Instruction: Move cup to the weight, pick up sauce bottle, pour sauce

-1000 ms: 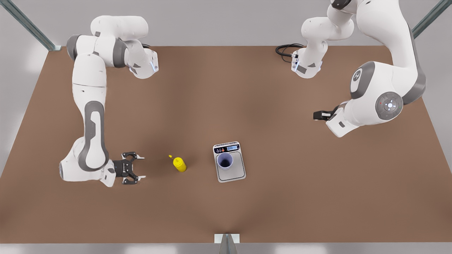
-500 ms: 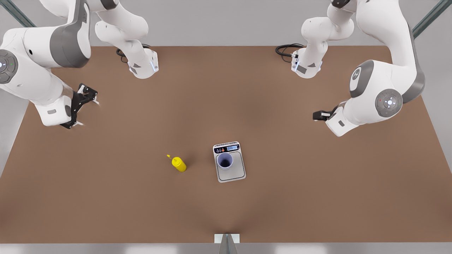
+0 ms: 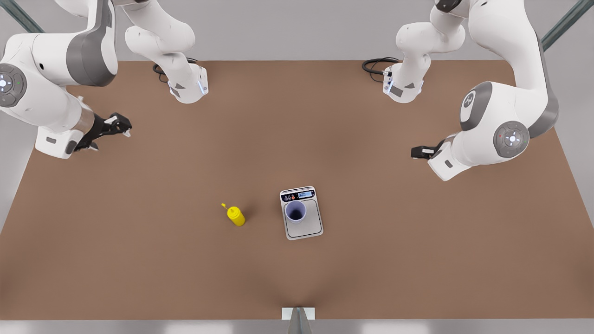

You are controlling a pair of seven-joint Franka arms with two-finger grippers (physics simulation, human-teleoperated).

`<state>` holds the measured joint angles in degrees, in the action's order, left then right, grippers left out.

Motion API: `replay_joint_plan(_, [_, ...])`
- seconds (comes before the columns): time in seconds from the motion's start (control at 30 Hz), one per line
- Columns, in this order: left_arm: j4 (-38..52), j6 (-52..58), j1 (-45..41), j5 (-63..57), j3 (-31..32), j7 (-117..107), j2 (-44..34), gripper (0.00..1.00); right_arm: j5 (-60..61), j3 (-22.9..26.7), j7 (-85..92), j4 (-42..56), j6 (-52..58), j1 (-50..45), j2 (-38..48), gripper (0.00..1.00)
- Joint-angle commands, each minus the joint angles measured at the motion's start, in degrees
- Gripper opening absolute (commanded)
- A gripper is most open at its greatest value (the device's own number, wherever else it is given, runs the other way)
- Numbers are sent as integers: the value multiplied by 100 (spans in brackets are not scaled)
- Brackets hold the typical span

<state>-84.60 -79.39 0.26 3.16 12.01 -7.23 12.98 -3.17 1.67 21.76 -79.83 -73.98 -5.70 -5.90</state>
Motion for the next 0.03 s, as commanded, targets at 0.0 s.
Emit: replay_joint_plan(0.0, [5,11,-9,1,3,11,-6,100,0,9,-2334,2,-11,7,1,100])
